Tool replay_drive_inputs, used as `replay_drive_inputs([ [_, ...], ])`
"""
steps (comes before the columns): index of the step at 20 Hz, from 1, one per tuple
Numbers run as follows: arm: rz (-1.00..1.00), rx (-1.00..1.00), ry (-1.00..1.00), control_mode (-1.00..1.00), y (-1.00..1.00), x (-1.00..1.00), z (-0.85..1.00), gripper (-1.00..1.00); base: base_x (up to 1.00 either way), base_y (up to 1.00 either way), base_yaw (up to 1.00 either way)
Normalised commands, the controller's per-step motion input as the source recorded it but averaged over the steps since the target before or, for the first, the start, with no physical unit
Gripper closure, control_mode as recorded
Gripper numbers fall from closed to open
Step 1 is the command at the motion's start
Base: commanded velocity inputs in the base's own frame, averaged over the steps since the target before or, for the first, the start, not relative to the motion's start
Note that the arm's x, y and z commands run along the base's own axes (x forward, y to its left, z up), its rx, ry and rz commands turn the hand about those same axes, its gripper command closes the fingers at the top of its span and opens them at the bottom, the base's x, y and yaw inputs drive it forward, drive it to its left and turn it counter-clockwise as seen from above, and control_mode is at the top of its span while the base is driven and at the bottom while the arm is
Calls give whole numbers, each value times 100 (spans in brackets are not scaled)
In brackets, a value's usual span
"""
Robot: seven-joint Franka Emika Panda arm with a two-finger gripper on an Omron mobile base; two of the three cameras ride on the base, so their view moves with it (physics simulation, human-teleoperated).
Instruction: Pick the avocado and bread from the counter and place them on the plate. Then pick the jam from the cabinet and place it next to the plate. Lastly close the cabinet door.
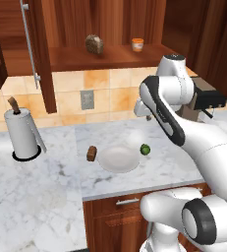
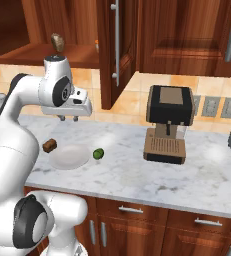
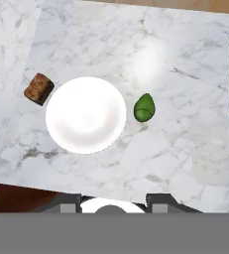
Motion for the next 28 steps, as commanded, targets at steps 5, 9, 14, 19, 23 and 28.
replay_drive_inputs([
  [5, -4, 0, 0, -100, 0, 0, -6, -100, 0, 0, 0],
  [9, -7, 0, 0, -100, 0, 0, -20, -100, 0, 0, 0],
  [14, -11, 0, 0, -100, 0, 0, -29, -100, 0, 0, 0],
  [19, -15, 0, 4, -100, -1, 6, -29, -100, 0, 0, 0],
  [23, -18, 0, 15, -100, -9, 21, -29, -100, 0, 0, 0],
  [28, -16, 0, 12, -100, -14, 25, -32, -100, 0, 0, 0],
])
